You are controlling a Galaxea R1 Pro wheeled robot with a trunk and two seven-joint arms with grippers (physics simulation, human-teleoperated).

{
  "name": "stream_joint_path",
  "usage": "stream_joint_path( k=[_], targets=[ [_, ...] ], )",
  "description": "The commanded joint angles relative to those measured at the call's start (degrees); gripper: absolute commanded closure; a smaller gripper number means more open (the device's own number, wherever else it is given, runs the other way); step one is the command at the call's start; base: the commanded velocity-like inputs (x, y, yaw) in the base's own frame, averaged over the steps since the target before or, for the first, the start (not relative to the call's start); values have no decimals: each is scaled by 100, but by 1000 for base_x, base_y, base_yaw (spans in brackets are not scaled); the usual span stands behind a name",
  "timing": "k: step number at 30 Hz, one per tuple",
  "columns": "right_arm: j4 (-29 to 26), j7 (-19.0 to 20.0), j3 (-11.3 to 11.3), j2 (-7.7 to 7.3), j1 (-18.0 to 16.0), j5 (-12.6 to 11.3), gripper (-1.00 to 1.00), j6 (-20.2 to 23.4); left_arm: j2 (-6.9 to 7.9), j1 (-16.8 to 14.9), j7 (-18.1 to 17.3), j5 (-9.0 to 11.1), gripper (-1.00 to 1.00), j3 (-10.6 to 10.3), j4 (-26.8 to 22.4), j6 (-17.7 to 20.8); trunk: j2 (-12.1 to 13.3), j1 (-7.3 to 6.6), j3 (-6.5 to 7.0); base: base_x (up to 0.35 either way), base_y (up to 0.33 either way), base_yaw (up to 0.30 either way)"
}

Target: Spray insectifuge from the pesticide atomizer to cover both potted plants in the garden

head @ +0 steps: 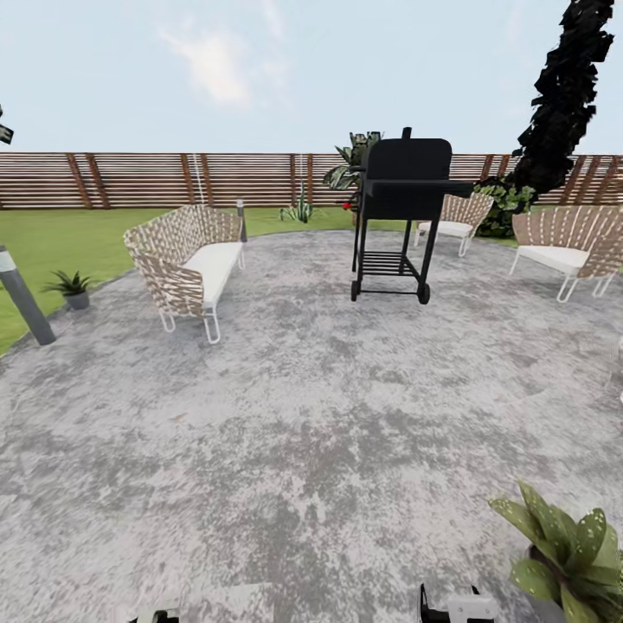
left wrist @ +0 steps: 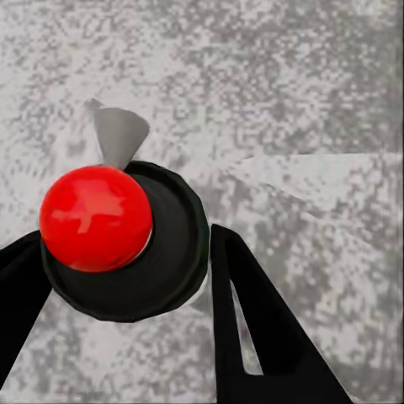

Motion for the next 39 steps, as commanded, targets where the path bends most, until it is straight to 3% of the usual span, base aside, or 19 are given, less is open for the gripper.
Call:
stream_joint_path(
  k=[1, 30, 39],
  targets=[
    [4, -45, -24, 4, -4, 61, -100, -1, 3, -2, -19, 60, 100, -35, 4, -22, -2, 2, -5, 329, -102, -265],
    [16, -34, -24, -1, -4, 69, -100, 7, -2, -2, -19, 60, 100, -35, 9, -18, -2, 2, -5, 338, -19, -17],
    [249, -34, -24, 6, -3, 70, -100, 16, 2, -2, -19, 59, 100, -35, 7, -20, -2, 2, -5, 340, 0, 0]
  ],
)
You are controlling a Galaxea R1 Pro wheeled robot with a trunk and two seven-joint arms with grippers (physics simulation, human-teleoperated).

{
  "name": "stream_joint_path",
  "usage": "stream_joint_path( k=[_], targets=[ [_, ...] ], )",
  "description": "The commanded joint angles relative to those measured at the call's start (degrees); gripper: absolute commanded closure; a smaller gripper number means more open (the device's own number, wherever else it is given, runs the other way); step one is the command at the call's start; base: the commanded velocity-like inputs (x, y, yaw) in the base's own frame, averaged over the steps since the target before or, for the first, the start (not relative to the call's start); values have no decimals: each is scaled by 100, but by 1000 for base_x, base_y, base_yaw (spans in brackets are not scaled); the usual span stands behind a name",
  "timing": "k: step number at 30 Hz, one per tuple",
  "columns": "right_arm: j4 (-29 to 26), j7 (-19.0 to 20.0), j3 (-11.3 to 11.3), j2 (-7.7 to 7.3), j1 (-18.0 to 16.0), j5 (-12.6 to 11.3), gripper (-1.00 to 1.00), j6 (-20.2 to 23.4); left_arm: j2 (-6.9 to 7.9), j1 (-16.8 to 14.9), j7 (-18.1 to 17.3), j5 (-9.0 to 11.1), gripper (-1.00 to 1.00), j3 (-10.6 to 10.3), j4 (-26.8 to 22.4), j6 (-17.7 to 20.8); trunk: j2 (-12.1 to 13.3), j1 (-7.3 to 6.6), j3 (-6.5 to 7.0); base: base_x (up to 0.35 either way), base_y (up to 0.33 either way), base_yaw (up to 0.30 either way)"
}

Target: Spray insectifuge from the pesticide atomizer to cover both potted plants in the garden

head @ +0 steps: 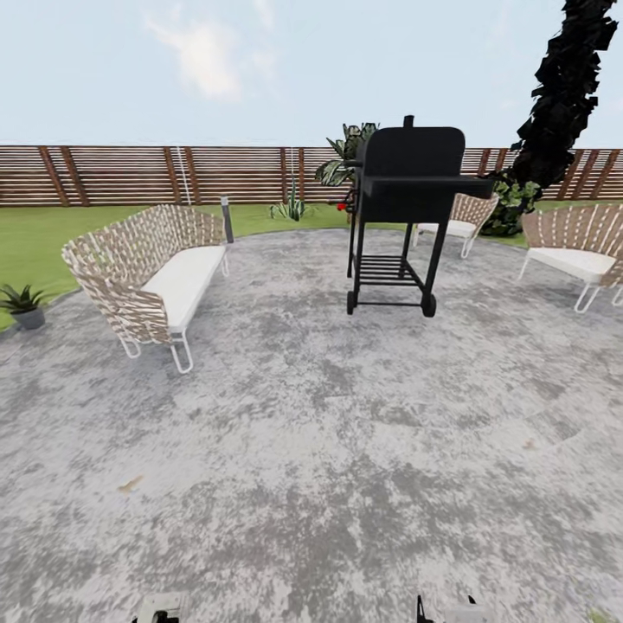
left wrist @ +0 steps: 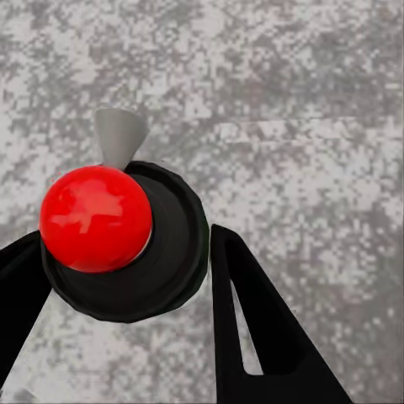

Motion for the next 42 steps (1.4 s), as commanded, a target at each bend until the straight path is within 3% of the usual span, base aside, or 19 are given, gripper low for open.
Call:
stream_joint_path(
  k=[1, 42],
  targets=[
    [3, -43, -26, 3, 0, 61, -100, -2, 2, -3, -19, 60, 100, -35, 4, -17, -2, 2, -5, 340, 0, 0],
    [4, -44, -26, 2, 5, 61, -100, -2, -8, -3, -19, 7, 100, -35, 10, -17, -2, 2, -5, 340, 4, 0]
  ],
)
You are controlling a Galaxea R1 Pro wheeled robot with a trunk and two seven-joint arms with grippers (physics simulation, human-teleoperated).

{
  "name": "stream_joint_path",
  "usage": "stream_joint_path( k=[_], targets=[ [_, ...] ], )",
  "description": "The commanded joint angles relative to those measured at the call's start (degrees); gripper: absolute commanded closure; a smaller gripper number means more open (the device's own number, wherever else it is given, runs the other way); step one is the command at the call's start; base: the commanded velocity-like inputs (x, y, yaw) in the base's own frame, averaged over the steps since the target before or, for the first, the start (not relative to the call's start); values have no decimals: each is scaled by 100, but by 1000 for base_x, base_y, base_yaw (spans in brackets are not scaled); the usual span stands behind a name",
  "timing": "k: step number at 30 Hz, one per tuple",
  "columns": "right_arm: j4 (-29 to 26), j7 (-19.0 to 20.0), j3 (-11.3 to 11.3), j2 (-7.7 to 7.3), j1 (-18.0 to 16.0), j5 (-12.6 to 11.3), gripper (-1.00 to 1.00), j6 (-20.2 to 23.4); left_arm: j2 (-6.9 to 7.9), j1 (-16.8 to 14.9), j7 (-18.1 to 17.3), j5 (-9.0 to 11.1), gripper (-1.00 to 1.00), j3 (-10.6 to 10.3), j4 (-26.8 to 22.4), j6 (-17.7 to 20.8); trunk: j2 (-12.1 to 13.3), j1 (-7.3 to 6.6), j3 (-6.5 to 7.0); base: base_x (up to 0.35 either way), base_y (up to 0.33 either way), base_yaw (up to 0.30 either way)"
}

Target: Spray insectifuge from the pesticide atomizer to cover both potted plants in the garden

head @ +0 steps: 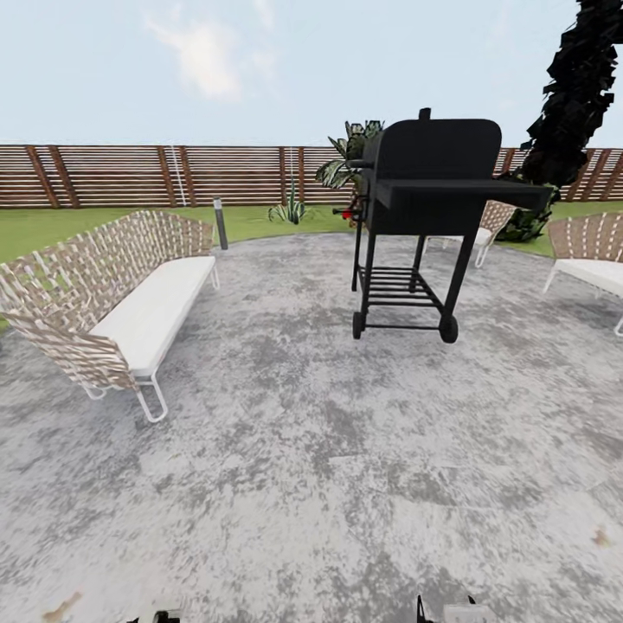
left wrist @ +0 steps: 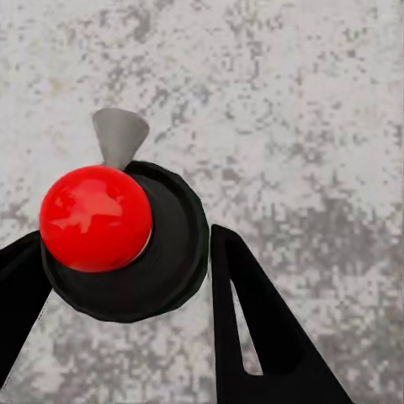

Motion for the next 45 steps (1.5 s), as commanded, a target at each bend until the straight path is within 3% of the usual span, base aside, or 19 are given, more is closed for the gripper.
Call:
stream_joint_path(
  k=[1, 45],
  targets=[
    [2, -44, -26, 2, -3, 61, -100, -2, -2, -3, -19, 60, 100, -36, 6, -17, -2, 2, -5, 339, 0, 0],
    [7, -44, -26, 4, -3, 61, -100, -2, -24, -2, -27, 52, 100, -43, 7, -25, -2, 2, -5, 340, 0, 0]
  ],
)
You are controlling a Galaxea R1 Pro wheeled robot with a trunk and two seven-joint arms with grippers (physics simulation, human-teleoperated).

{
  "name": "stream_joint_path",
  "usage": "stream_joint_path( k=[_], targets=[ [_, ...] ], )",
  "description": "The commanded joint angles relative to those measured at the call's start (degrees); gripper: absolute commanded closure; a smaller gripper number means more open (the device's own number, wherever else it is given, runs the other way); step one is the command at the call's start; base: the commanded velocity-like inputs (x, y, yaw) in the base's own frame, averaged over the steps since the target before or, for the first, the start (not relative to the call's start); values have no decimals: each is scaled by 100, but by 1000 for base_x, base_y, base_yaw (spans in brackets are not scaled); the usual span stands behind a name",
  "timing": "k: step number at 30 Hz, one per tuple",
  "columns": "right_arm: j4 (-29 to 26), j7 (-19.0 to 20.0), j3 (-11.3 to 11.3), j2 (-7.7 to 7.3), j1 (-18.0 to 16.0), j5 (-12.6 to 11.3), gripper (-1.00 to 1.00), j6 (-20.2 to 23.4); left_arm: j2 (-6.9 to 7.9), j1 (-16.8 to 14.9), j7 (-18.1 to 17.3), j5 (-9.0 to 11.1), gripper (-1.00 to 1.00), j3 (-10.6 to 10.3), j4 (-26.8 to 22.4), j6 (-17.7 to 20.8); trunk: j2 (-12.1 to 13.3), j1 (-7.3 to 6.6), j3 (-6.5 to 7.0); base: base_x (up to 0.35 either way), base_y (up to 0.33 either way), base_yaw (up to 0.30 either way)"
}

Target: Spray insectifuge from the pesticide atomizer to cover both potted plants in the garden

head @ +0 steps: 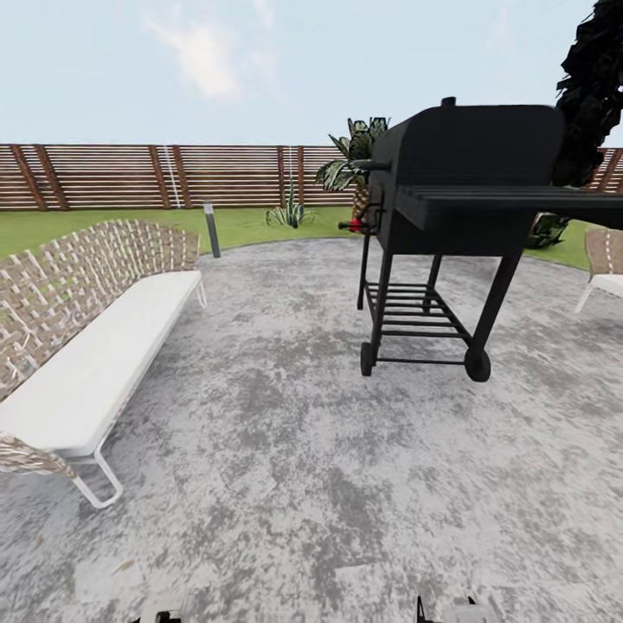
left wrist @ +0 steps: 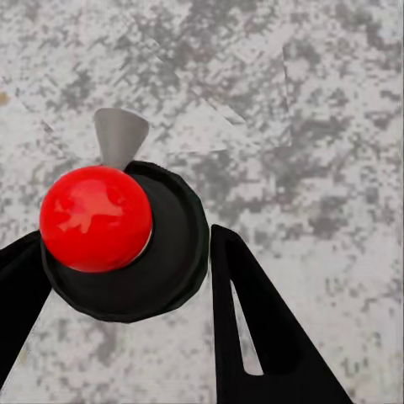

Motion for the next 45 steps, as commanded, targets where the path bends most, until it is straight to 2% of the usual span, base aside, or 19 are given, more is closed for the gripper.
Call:
stream_joint_path(
  k=[1, 29, 45],
  targets=[
    [0, -44, -26, 1, -3, 61, -100, -2, 1, -3, -21, 61, 100, -37, 5, -18, -2, 2, -5, 340, 0, 0],
    [1, -44, -26, 0, -3, 61, -100, -2, 3, -4, -18, 61, 100, -37, 5, -16, -2, 2, -5, 340, 78, 0],
    [1, -43, -26, 1, -3, 61, -100, -2, 4, -2, -21, 61, 100, -36, 5, -17, -2, 2, -5, 340, 6, 0]
  ],
)
